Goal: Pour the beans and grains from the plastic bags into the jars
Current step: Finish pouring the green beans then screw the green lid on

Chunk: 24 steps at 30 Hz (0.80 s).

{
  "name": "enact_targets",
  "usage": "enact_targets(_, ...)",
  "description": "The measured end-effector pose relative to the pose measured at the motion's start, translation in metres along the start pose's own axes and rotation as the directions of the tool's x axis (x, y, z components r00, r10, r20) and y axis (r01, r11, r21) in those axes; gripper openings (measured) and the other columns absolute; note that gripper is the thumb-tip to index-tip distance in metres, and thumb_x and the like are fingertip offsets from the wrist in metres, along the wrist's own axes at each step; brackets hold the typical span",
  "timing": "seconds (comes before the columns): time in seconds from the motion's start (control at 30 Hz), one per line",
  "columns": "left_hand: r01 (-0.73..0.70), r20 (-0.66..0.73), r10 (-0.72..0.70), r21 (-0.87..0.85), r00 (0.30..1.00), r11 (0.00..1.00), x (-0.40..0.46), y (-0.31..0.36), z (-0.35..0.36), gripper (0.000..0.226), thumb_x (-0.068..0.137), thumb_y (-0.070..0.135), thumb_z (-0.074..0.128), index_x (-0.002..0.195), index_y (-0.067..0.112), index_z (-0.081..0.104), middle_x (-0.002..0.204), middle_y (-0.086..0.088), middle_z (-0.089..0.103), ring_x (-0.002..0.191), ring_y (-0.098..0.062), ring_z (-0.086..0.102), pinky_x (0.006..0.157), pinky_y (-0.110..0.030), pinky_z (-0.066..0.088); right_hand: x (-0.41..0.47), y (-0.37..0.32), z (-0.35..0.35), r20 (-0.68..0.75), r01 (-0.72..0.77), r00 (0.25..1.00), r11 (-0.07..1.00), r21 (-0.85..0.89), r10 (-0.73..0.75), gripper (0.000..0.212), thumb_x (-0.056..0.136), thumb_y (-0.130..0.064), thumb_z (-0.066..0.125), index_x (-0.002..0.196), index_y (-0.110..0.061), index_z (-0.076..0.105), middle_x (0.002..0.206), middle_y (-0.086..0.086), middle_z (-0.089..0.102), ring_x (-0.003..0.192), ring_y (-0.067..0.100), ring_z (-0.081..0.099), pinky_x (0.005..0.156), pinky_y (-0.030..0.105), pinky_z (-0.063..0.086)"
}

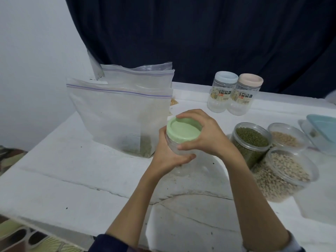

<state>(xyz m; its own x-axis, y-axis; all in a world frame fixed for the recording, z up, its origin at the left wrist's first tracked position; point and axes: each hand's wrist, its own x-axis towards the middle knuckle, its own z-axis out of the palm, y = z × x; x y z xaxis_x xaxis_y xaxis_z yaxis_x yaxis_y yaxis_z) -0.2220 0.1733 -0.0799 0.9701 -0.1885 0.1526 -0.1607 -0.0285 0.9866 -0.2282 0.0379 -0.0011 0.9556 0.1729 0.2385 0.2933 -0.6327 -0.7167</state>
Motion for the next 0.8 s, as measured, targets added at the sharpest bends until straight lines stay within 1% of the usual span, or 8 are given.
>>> enact_targets(0.1, 0.025, 0.007, -0.025, -0.014, 1.0, 1.0, 0.001, -0.002, -0.001, 0.089, 0.059, 0.013, 0.086, 0.124, 0.036, 0.029, 0.116, 0.01, 0.047, 0.102, -0.024, 0.06, 0.054, -0.02, 0.049, 0.002, 0.005, -0.004, 0.054, 0.028, 0.998, 0.986, 0.165, -0.038, 0.073, 0.04, -0.022, 0.086, 0.107, -0.038, 0.062, 0.122, -0.006, 0.054, 0.115, 0.009, 0.051, 0.099, 0.024, 0.041)
enact_targets(0.23, 0.018, 0.018, -0.018, 0.003, 1.0, 1.0, -0.001, 0.0, -0.002, 0.093, 0.054, 0.023, 0.086, 0.125, 0.034, 0.028, 0.12, 0.009, 0.046, 0.108, -0.018, 0.057, 0.056, -0.021, 0.051, 0.005, 0.006, -0.011, 0.163, 0.01, 0.986, 0.977, 0.212, -0.046, 0.078, 0.04, -0.013, 0.081, 0.113, -0.031, 0.064, 0.125, -0.007, 0.052, 0.119, 0.006, 0.048, 0.098, 0.019, 0.038)
enact_targets(0.4, 0.008, 0.013, -0.008, 0.045, 1.0, 0.999, -0.001, -0.001, -0.003, 0.093, 0.051, 0.028, 0.087, 0.124, 0.034, 0.029, 0.119, 0.012, 0.048, 0.109, -0.004, 0.055, 0.073, -0.024, 0.055, 0.002, -0.026, -0.03, 0.307, 0.0, 0.947, 0.956, -0.294, 0.095, 0.115, 0.061, -0.038, 0.087, 0.151, -0.034, 0.016, 0.155, -0.012, 0.01, 0.142, 0.01, 0.007, 0.119, 0.043, 0.012)
enact_targets(0.53, 0.004, 0.029, -0.006, 0.052, 1.0, 0.999, -0.002, 0.002, -0.004, 0.087, 0.064, 0.009, 0.086, 0.116, 0.045, 0.027, 0.115, 0.019, 0.046, 0.101, 0.006, 0.055, 0.062, -0.012, 0.05, 0.013, -0.057, -0.013, 0.137, -0.091, 0.966, 0.787, -0.61, 0.218, 0.092, 0.082, -0.074, 0.043, 0.152, -0.021, 0.014, 0.155, 0.006, 0.018, 0.137, 0.032, 0.025, 0.105, 0.046, 0.029)
enact_targets(0.6, -0.003, 0.027, 0.002, 0.061, 1.0, 0.998, -0.001, 0.0, -0.004, 0.085, 0.064, 0.007, 0.086, 0.115, 0.042, 0.028, 0.114, 0.018, 0.047, 0.097, 0.018, 0.052, 0.064, -0.012, 0.051, 0.021, -0.061, -0.004, 0.204, -0.106, 0.922, 0.721, -0.684, 0.329, 0.086, 0.087, -0.071, 0.036, 0.149, -0.014, 0.019, 0.153, 0.011, 0.018, 0.135, 0.036, 0.027, 0.103, 0.047, 0.032)
enact_targets(0.67, 0.008, 0.029, -0.009, 0.058, 1.0, 0.998, -0.002, 0.001, -0.004, 0.087, 0.06, 0.011, 0.088, 0.117, 0.039, 0.029, 0.112, 0.015, 0.048, 0.095, 0.007, 0.057, 0.06, -0.019, 0.053, 0.028, -0.061, -0.01, 0.371, 0.006, 0.869, 0.742, -0.671, 0.328, 0.08, 0.089, -0.058, 0.052, 0.148, -0.015, 0.019, 0.152, 0.009, 0.018, 0.135, 0.032, 0.027, 0.104, 0.045, 0.034)
enact_targets(0.73, 0.012, 0.033, -0.014, 0.059, 0.999, 0.998, -0.002, 0.001, -0.005, 0.088, 0.056, 0.018, 0.087, 0.12, 0.036, 0.029, 0.115, 0.012, 0.048, 0.096, 0.003, 0.058, 0.058, -0.023, 0.055, 0.032, -0.065, -0.025, 0.514, 0.133, 0.809, 0.763, -0.632, 0.285, 0.088, 0.084, -0.047, 0.065, 0.151, -0.024, 0.013, 0.157, 0.002, 0.009, 0.142, 0.025, 0.019, 0.11, 0.044, 0.031)
enact_targets(0.8, -0.004, 0.046, 0.001, 0.069, 0.999, 0.998, -0.002, 0.003, -0.005, 0.088, 0.06, 0.015, 0.088, 0.122, 0.033, 0.027, 0.117, 0.012, 0.046, 0.095, 0.015, 0.054, 0.063, -0.018, 0.054, 0.03, -0.067, -0.028, 0.525, 0.145, 0.802, 0.76, -0.633, 0.285, 0.099, 0.079, -0.054, 0.068, 0.152, -0.026, 0.008, 0.16, -0.003, -0.005, 0.147, 0.024, 0.007, 0.114, 0.047, 0.026)
